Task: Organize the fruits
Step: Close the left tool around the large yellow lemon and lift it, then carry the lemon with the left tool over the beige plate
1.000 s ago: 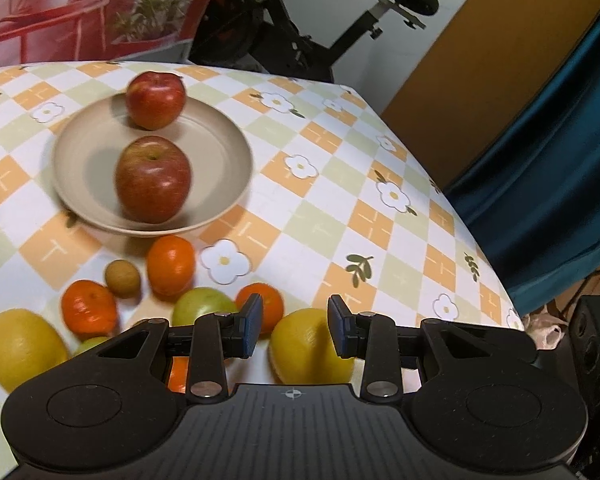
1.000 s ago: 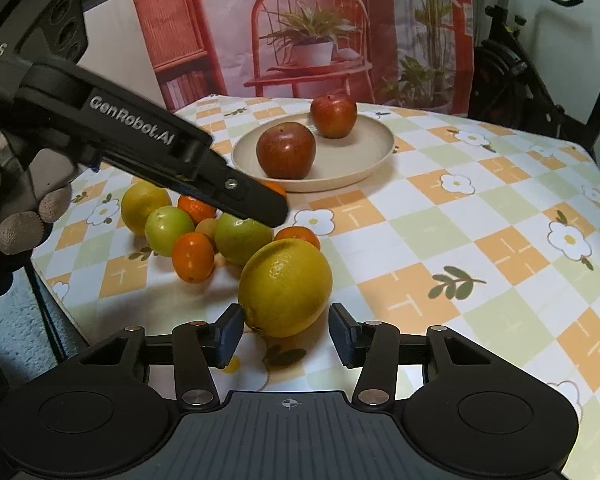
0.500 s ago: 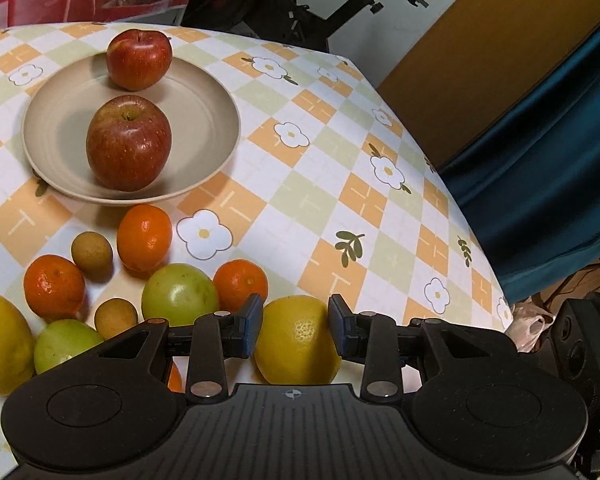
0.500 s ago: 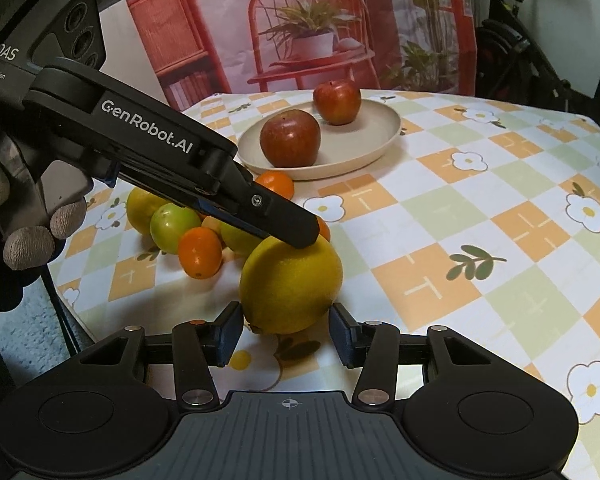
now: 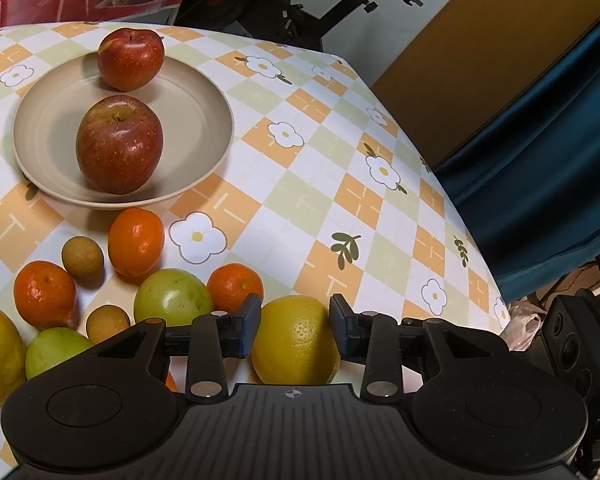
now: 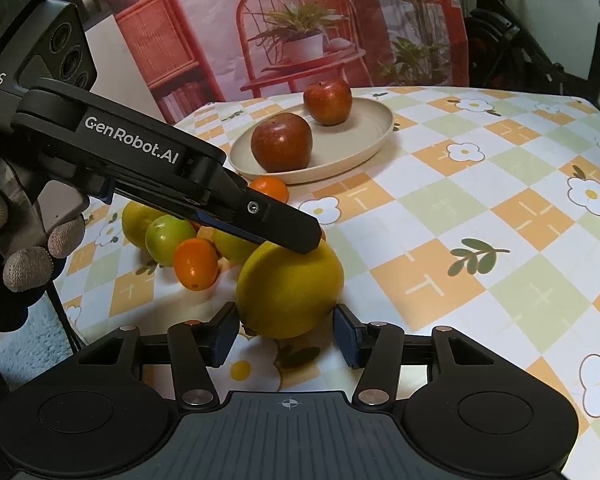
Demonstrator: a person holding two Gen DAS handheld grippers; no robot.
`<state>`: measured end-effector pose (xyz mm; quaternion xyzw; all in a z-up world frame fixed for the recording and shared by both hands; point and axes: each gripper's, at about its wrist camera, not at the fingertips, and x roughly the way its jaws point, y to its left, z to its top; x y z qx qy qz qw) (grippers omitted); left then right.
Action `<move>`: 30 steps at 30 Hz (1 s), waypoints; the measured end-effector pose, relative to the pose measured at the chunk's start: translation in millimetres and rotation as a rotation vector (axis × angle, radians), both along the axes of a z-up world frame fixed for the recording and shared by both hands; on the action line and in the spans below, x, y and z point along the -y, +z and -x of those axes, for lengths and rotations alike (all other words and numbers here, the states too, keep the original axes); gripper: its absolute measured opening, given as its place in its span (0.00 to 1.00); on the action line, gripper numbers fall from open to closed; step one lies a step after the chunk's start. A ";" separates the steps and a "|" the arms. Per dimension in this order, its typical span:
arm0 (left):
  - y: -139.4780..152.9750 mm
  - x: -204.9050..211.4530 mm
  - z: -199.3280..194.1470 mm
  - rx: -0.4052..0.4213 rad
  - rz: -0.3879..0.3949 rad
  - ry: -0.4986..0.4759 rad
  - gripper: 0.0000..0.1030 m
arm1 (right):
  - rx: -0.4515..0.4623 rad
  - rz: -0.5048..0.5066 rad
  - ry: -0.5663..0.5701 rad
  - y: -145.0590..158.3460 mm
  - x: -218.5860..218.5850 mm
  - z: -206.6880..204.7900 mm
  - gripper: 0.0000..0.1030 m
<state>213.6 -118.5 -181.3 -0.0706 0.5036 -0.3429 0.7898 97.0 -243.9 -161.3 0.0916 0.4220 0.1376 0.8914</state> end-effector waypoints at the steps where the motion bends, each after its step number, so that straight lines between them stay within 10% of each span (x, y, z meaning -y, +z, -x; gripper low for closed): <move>1: 1.4 0.3 0.8 0.008 0.000 -0.003 0.38 | 0.007 0.011 0.000 1.0 -0.9 0.9 0.46; 30: 74.6 -21.6 -47.7 0.244 0.032 0.102 0.38 | 0.204 0.169 0.190 62.2 -12.0 -101.7 0.46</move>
